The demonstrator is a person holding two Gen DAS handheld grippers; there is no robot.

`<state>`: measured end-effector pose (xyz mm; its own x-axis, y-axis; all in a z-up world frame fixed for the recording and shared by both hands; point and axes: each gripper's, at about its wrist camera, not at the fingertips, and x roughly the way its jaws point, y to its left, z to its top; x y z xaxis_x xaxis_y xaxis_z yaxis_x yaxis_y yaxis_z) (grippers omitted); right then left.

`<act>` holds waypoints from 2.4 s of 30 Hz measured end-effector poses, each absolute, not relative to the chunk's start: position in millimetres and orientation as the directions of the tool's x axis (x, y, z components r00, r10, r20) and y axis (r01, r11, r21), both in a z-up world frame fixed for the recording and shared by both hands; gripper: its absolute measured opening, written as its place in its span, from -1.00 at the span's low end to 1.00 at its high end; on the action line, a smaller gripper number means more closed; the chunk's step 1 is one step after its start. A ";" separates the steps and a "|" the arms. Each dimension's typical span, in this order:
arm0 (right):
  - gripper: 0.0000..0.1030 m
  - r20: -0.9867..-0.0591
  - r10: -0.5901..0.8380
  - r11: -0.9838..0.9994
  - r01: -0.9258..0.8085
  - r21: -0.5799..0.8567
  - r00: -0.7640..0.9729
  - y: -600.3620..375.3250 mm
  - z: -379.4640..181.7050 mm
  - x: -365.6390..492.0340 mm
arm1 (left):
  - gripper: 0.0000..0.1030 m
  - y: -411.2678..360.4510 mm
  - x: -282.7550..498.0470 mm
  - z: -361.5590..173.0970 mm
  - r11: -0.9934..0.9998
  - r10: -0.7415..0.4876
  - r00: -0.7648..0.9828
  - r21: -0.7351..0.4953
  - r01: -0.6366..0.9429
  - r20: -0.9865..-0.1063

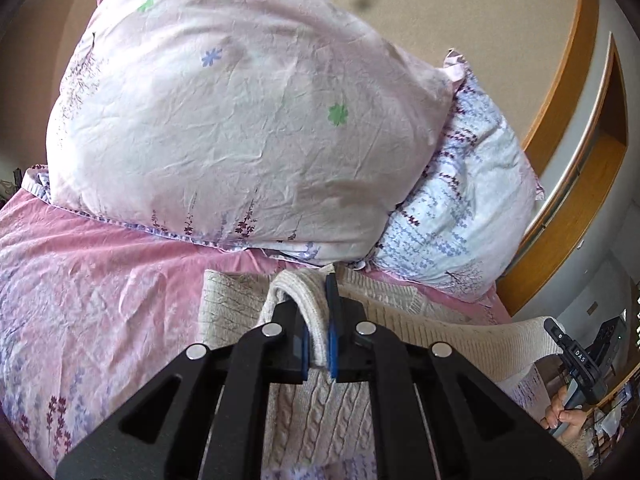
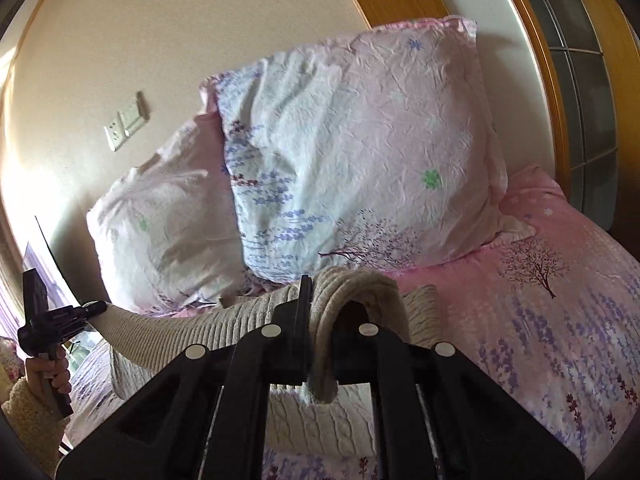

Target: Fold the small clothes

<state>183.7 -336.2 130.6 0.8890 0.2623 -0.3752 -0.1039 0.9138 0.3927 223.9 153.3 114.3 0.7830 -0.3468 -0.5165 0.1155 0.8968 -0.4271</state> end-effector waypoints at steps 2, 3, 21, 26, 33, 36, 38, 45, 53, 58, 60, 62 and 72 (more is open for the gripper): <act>-0.85 -0.451 0.253 0.906 -0.046 0.420 0.856 -339.4 112.2 209.5 | -0.88 153.4 249.9 95.5 0.893 -0.344 0.755 -0.442 0.080 -0.558; -0.85 -0.482 0.253 0.900 -0.022 0.435 0.839 -340.8 102.6 222.1 | -0.88 153.7 261.8 85.1 0.889 -0.345 0.740 -0.454 0.060 -0.577; 0.03 -0.574 0.306 0.768 0.160 0.621 0.760 -361.9 46.4 307.5 | -0.60 148.8 330.4 16.8 0.856 -0.382 0.643 -0.516 -0.024 -0.664; 0.11 -0.492 0.307 0.772 0.089 0.630 0.815 -368.3 68.9 287.0 | 0.04 154.4 317.7 39.8 0.847 -0.388 0.688 -0.532 0.004 -0.613; -0.12 -0.606 0.186 0.871 0.155 0.466 0.774 -391.7 58.2 224.5 | 0.01 174.8 267.4 57.6 0.882 -0.385 0.671 -0.466 0.066 -0.633; -0.24 -0.637 0.202 0.872 0.159 0.462 0.744 -402.2 43.4 202.7 | 0.01 175.1 249.4 48.8 0.898 -0.378 0.639 -0.434 0.076 -0.670; -0.24 -0.648 0.201 0.879 0.157 0.451 0.735 -397.7 37.0 196.4 | 0.01 173.6 241.9 41.1 0.904 -0.373 0.622 -0.420 0.077 -0.688; -0.64 -0.676 0.164 0.926 0.123 0.356 0.719 -375.3 35.0 192.0 | -0.38 161.4 229.2 20.4 0.929 -0.342 0.580 -0.359 0.091 -0.739; -0.66 -0.702 0.138 0.947 0.114 0.300 0.699 -368.2 40.6 193.6 | -0.75 149.1 223.1 16.4 0.940 -0.326 0.575 -0.320 0.116 -0.750; -0.81 -0.638 0.155 0.927 0.112 0.357 0.755 -371.9 58.1 178.7 | -0.86 156.5 221.7 26.4 0.932 -0.349 0.581 -0.339 0.131 -0.735; -0.83 -0.620 0.160 0.920 0.111 0.375 0.768 -372.1 65.3 169.9 | -0.86 164.4 219.9 33.7 0.923 -0.369 0.589 -0.360 0.139 -0.719; -0.84 -0.614 0.162 0.918 0.111 0.381 0.772 -369.9 67.8 160.6 | -0.87 169.6 217.7 38.4 0.913 -0.392 0.590 -0.380 0.152 -0.706; -0.82 -0.719 0.071 0.940 0.195 0.281 0.691 -366.5 39.4 176.0 | -0.82 172.2 214.2 15.9 0.900 -0.423 0.554 -0.406 0.162 -0.717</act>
